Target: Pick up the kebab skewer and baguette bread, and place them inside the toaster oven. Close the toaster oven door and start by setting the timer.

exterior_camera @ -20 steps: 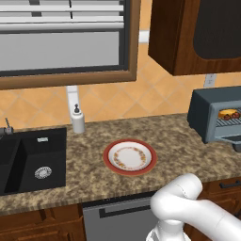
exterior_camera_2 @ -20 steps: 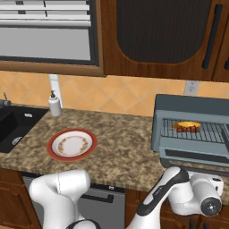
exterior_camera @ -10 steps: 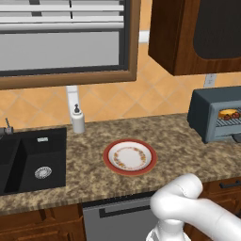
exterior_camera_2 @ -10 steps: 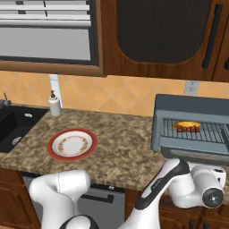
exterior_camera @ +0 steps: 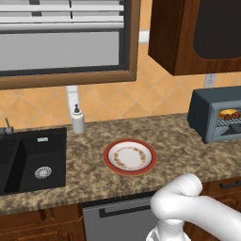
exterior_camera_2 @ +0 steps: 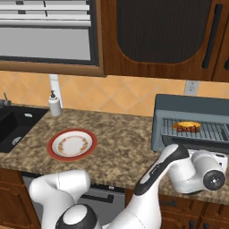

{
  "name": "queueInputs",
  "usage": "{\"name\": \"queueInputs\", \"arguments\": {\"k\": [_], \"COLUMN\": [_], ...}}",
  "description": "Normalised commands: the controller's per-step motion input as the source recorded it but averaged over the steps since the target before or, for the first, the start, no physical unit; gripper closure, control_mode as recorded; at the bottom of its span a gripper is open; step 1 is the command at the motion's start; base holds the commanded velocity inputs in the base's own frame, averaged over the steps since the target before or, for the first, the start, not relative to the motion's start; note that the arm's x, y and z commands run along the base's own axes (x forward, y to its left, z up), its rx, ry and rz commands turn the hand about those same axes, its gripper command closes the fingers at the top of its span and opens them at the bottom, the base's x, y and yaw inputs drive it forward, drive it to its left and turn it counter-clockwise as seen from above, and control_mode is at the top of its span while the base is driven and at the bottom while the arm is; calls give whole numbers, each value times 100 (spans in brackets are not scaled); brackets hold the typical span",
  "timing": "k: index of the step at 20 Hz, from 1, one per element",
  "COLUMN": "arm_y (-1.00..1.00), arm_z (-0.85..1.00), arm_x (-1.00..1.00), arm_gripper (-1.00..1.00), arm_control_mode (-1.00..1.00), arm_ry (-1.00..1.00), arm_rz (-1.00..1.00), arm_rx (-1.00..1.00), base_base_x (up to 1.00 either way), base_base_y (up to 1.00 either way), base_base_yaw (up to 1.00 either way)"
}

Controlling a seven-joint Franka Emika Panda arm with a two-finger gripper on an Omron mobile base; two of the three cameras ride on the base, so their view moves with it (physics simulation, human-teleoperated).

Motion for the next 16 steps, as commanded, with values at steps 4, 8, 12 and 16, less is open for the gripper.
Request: {"name": "queueInputs", "arguments": {"k": [4, 8, 12, 16], "arm_y": [12, 11, 12, 9], "arm_z": [0, 0, 0, 0], "arm_x": [41, 48, 46, 38], "arm_gripper": [-100, -100, -100, -100], "arm_control_mode": [-100, -100, -100, -100], "arm_ry": [4, 6, 8, 7], "arm_rz": [0, 0, 0, 0], "arm_rx": [0, 0, 0, 0], "base_base_x": [0, 0, 0, 0], "base_base_y": [0, 0, 0, 0], "base_base_yaw": [0, 0, 0, 0]}}
